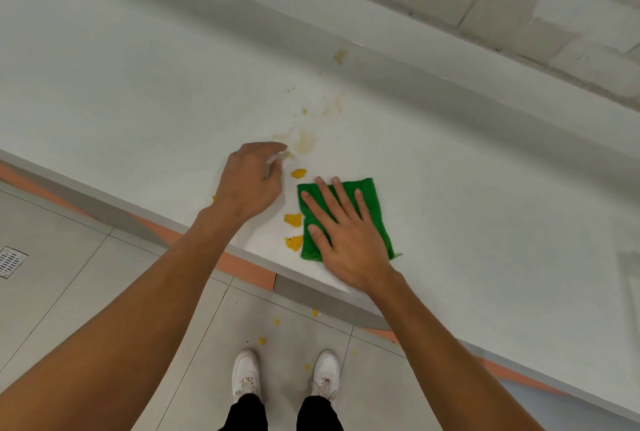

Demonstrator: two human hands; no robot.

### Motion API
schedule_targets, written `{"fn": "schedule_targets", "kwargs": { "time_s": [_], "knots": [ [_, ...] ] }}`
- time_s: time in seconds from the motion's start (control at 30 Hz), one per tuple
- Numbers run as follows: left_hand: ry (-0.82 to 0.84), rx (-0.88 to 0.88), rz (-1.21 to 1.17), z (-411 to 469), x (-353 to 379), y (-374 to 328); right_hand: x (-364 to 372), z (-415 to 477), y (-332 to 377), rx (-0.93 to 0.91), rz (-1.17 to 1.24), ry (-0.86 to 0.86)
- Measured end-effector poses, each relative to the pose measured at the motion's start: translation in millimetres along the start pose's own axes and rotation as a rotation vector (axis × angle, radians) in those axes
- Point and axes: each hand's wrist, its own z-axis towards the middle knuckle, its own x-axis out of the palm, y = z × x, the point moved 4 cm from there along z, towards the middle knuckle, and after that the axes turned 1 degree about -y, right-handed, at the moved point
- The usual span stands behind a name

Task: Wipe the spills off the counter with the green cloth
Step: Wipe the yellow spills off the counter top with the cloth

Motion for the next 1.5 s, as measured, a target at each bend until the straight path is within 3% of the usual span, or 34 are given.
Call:
{"fn": "schedule_targets", "kwargs": {
  "time_s": [0.17, 0.3, 0.47, 0.63, 0.77, 0.9, 1.03, 1.17, 1.37, 1.5],
  "knots": [
    [-0.001, 0.003, 0.064, -2.5, -5.6, 20.1, 1.5, -36.0, 33.8, -0.222, 0.008, 0.056],
    [0.012, 0.045, 0.083, -10.0, -3.1, 32.1, -6.8, -62.5, 8.5, -0.323, 0.018, 0.125],
    [-0.002, 0.064, 0.094, -12.7, -3.9, 31.0, -7.9, -43.3, -30.6, -0.062, 0.019, 0.063],
    [0.004, 0.057, 0.090, -13.0, -5.2, 31.3, 1.8, -0.4, 5.4, 0.138, 0.023, 0.003],
    [0.033, 0.068, 0.084, -9.8, -7.9, 34.8, 8.1, -7.1, 48.8, -0.073, 0.031, 0.012],
    [0.042, 0.114, 0.123, -10.3, -7.2, 42.2, 1.3, -43.6, 28.5, -0.206, 0.033, 0.051],
    [0.020, 0.121, 0.129, -11.4, -7.0, 41.2, -2.5, -38.7, -17.9, 0.109, 0.027, 0.009],
    [0.004, 0.121, 0.147, -14.8, -5.8, 37.2, 2.3, 11.3, -10.0, 0.350, 0.027, -0.024],
    [0.018, 0.144, 0.143, -9.6, -7.7, 43.2, 7.1, 1.6, 42.9, 0.125, 0.050, -0.019],
    [0.022, 0.152, 0.057, -3.3, -14.7, 49.8, 1.4, -29.4, 25.1, 0.016, 0.039, 0.017]
  ]
}}
